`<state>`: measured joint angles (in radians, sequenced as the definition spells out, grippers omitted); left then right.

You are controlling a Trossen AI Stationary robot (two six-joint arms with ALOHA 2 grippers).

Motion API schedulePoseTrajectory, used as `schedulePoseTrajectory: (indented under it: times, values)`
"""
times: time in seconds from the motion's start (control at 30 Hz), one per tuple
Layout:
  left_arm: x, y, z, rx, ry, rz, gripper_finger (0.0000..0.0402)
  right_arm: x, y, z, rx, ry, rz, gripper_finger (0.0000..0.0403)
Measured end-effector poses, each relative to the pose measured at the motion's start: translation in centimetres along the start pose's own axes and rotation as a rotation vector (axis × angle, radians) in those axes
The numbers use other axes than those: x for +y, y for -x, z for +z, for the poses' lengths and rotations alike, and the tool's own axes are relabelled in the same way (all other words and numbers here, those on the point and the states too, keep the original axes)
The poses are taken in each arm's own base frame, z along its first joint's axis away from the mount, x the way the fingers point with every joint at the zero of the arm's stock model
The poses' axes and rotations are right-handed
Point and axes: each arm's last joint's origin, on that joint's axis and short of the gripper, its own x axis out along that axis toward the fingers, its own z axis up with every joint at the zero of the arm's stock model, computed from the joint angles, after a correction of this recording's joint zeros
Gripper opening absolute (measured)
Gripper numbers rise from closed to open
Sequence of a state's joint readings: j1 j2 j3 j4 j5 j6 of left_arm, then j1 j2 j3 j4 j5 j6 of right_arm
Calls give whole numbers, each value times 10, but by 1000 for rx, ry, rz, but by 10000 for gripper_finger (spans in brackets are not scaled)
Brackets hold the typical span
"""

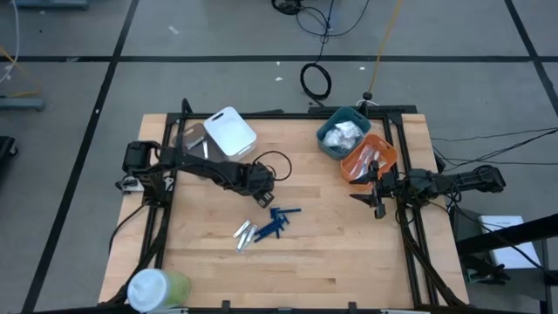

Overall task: Pick & Place Travel size toiletries
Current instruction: Put the silver nail cutter into the black bin

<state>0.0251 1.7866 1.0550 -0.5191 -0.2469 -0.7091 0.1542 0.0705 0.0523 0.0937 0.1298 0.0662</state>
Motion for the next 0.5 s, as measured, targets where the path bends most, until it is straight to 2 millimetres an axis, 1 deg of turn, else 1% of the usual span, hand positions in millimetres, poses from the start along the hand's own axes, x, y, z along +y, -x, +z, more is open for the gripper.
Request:
schedulePoseTrajectory:
  times: [0.1, 0.33, 0.43, 0.5]
  values:
    - [4, -1, 3, -23, 8, 42, 184, 0, 0, 0, 0, 0, 0, 192]
    - [12, -3, 9, -32, 23, 57, 184, 0, 0, 0, 0, 0, 0, 192]
    - [13, -8, 10, -10, 30, 47, 184, 0, 0, 0, 0, 0, 0, 192]
    - [11, -16, 10, 5, 33, 28, 184, 0, 0, 0, 0, 0, 0, 192]
